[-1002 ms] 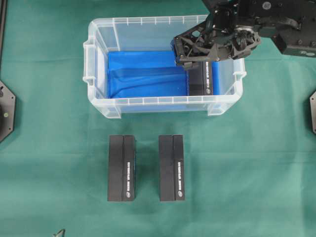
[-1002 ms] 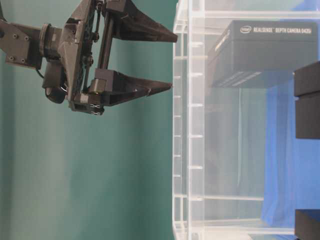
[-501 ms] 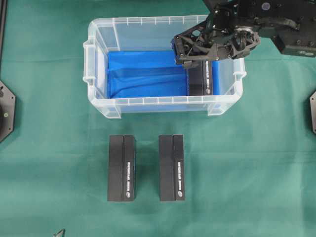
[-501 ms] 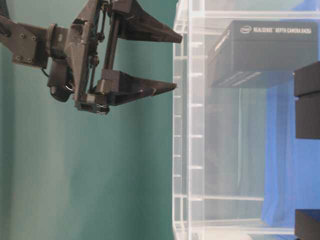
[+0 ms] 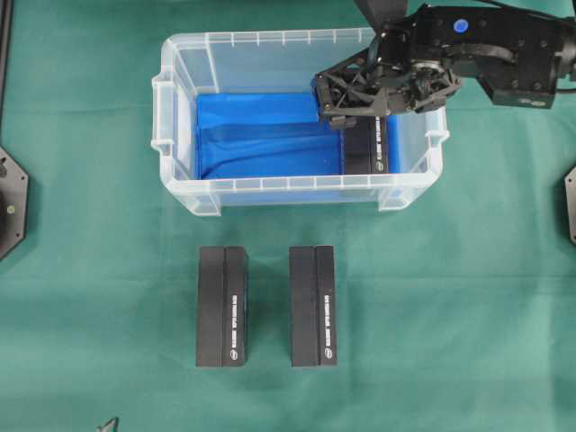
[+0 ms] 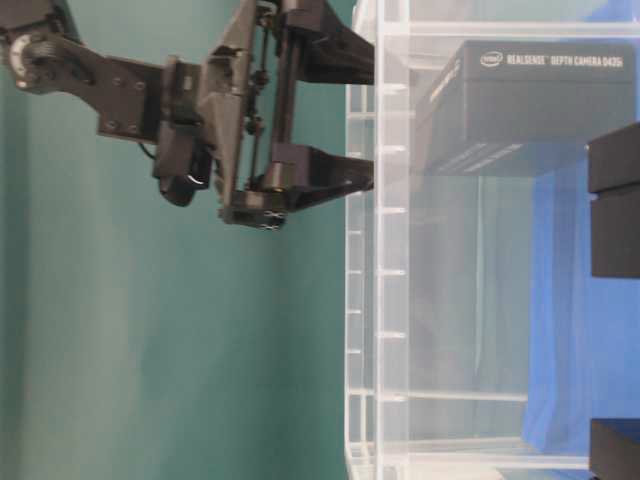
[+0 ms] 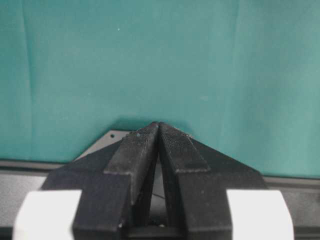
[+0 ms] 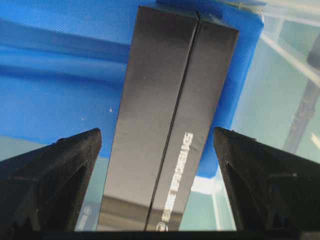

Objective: Take the box out of the case with the right arm.
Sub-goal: 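Lower the right gripper around the right black box and close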

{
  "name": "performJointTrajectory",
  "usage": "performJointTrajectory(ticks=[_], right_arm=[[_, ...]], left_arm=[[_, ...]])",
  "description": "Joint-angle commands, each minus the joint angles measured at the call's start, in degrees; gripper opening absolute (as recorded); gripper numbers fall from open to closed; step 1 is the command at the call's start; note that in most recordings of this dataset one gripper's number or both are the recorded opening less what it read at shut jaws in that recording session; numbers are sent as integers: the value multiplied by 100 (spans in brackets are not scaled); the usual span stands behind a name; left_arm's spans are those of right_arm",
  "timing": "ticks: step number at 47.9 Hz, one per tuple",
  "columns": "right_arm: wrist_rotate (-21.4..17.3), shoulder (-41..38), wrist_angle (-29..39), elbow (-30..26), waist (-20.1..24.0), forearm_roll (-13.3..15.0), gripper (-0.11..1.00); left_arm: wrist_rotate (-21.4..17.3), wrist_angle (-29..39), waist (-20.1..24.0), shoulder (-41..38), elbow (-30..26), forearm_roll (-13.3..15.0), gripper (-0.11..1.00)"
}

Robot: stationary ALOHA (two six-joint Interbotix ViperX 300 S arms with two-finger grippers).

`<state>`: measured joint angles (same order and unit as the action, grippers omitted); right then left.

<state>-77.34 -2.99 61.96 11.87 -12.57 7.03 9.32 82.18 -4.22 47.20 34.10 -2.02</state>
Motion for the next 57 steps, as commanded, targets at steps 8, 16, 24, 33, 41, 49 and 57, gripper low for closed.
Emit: performJointTrajectory(ticks=[8, 16, 24, 33, 41, 49, 57], right_arm=[[-9, -132, -308, 167, -53, -35, 90], [-9, -334, -624, 264, -44, -202, 90], [-9, -387, -659, 272, -35, -237, 90], [-26, -396, -580, 272, -35, -264, 90], [-70, -396, -466, 255, -35, -308, 90], [-149, -431, -387, 176, -35, -316, 79], [-272, -492, -360, 18, 0, -272, 65]], left_arm=[[9, -26, 9, -70, -141, 0, 2], [9, -26, 9, -79, -149, 0, 2], [9, -35, 18, -79, -149, -9, 2], [9, -26, 9, -79, -149, -9, 2], [0, -35, 9, -79, -149, -9, 2], [0, -26, 18, -70, -149, -9, 2], [9, -26, 9, -62, -149, -9, 2]])
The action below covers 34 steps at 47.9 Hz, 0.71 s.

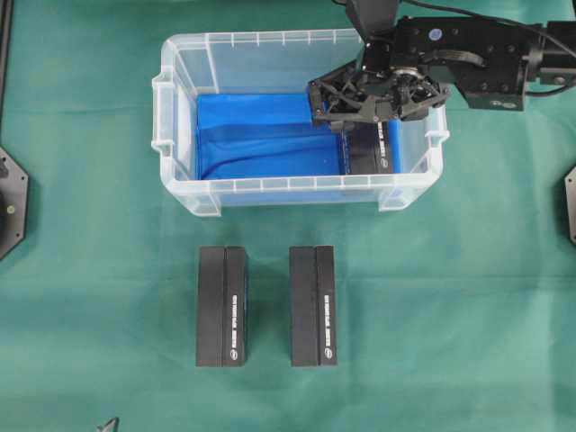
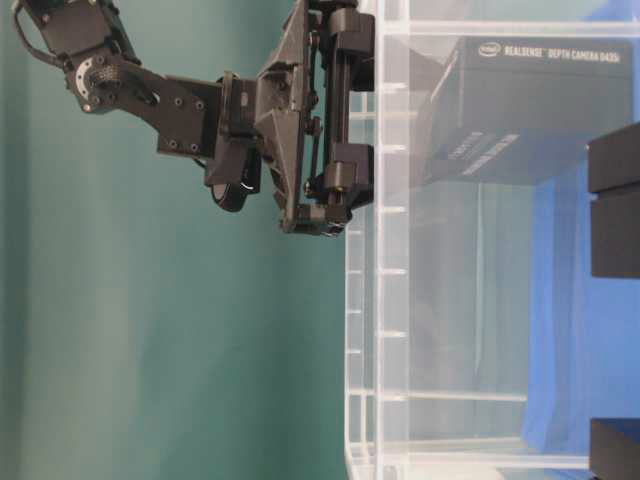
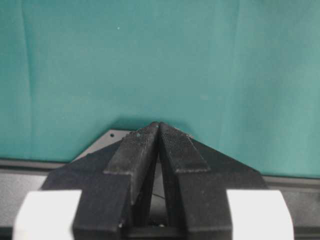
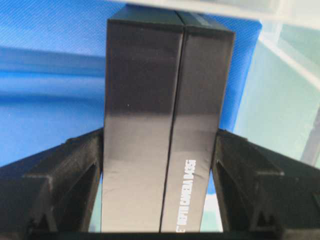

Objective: Take the box out of the case with the right arm.
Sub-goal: 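Lower the right gripper around the right black box and close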

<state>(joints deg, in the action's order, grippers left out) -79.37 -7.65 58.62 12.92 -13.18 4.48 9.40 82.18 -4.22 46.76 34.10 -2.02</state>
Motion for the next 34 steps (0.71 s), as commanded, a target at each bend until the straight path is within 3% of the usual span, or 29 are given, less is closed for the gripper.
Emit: performJointTrajectory(ticks=[1, 34], right_arm=[[-70, -26, -9, -105, 62, -18, 65], [-88, 9, 536, -448, 114, 0, 65]], left_arm=[[-9, -26, 18, -18, -149, -9, 2], [0, -26, 9, 0, -141, -9, 2]])
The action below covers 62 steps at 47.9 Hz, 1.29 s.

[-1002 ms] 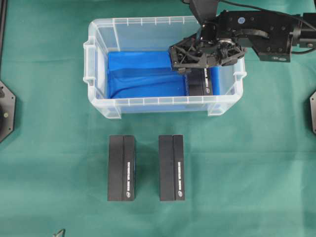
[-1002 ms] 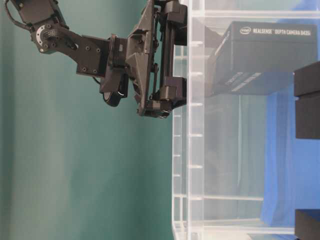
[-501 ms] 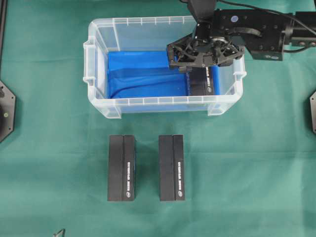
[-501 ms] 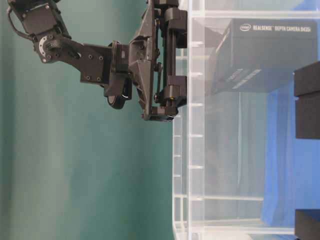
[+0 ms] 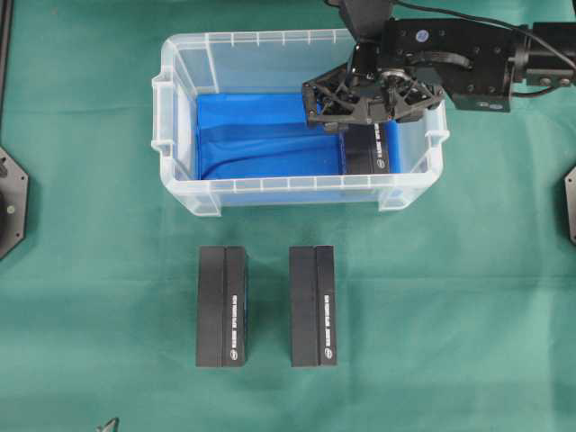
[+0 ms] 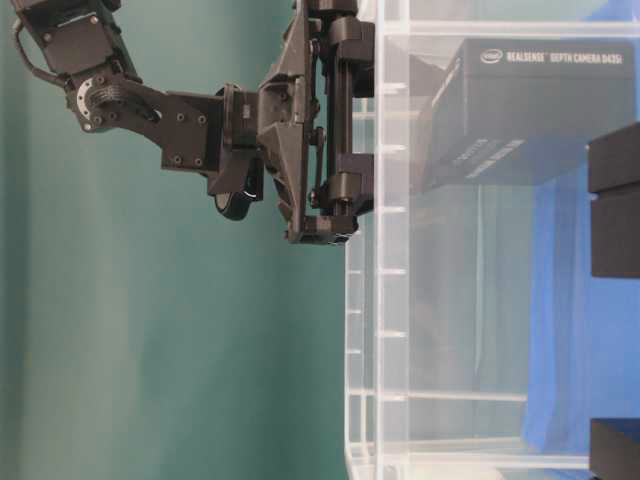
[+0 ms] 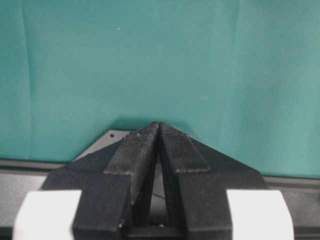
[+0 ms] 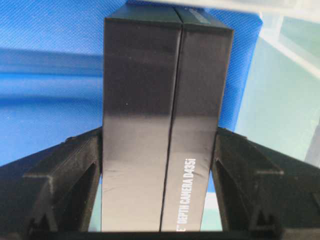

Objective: Take the box out of the case with the right arm.
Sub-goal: 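Lower the right gripper around the right black box and close, then lift the right black box up out of the bin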

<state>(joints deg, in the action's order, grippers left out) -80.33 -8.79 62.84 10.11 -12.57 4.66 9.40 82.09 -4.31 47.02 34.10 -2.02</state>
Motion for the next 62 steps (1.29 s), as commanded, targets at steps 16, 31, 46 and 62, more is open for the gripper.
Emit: performJointTrajectory(ticks=[16, 31, 46, 62], right_arm=[[9, 396, 1090, -932, 53, 237, 65], [53, 554, 2188, -1837, 62, 554, 65], [88, 562, 2804, -2487, 141, 694, 65], [88, 562, 3270, -2865, 202, 870, 65]], left_arm=[[-18, -18, 26, -18, -149, -9, 2], [-18, -18, 26, 0, -141, 0, 2], [-18, -18, 18, 18, -149, -9, 2], [-18, -18, 18, 18, -141, -9, 2]])
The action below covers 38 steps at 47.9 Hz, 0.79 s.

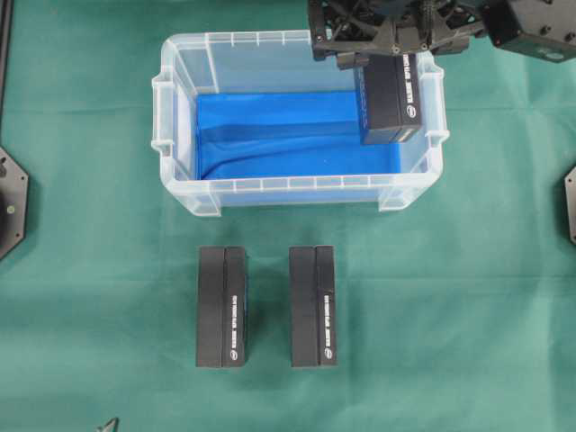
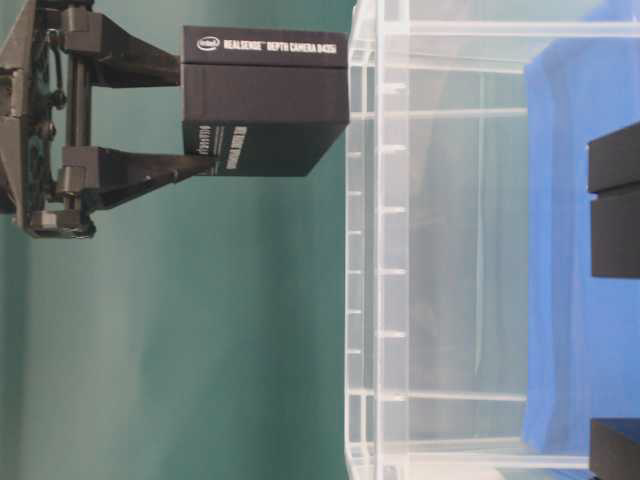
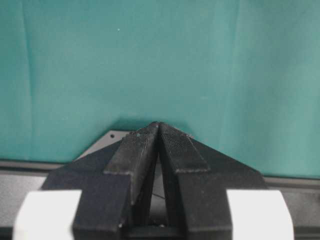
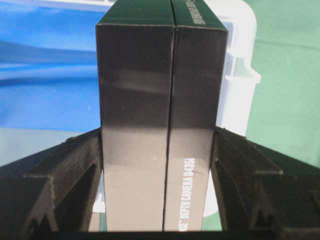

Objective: Take the box out of the case with the right arm.
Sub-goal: 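Lift the right black box up out of the bin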

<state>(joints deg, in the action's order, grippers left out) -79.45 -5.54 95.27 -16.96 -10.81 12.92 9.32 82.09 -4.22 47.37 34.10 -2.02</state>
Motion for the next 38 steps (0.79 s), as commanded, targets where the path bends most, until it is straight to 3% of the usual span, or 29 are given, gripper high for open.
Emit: performJointTrajectory(ticks=[1, 38], right_arm=[[0, 237, 26, -158, 35, 44, 65], [53, 237, 26, -158, 44, 44, 65]], left_arm=[[-9, -18, 9, -18, -149, -9, 2], [9, -18, 9, -26, -141, -9, 2]])
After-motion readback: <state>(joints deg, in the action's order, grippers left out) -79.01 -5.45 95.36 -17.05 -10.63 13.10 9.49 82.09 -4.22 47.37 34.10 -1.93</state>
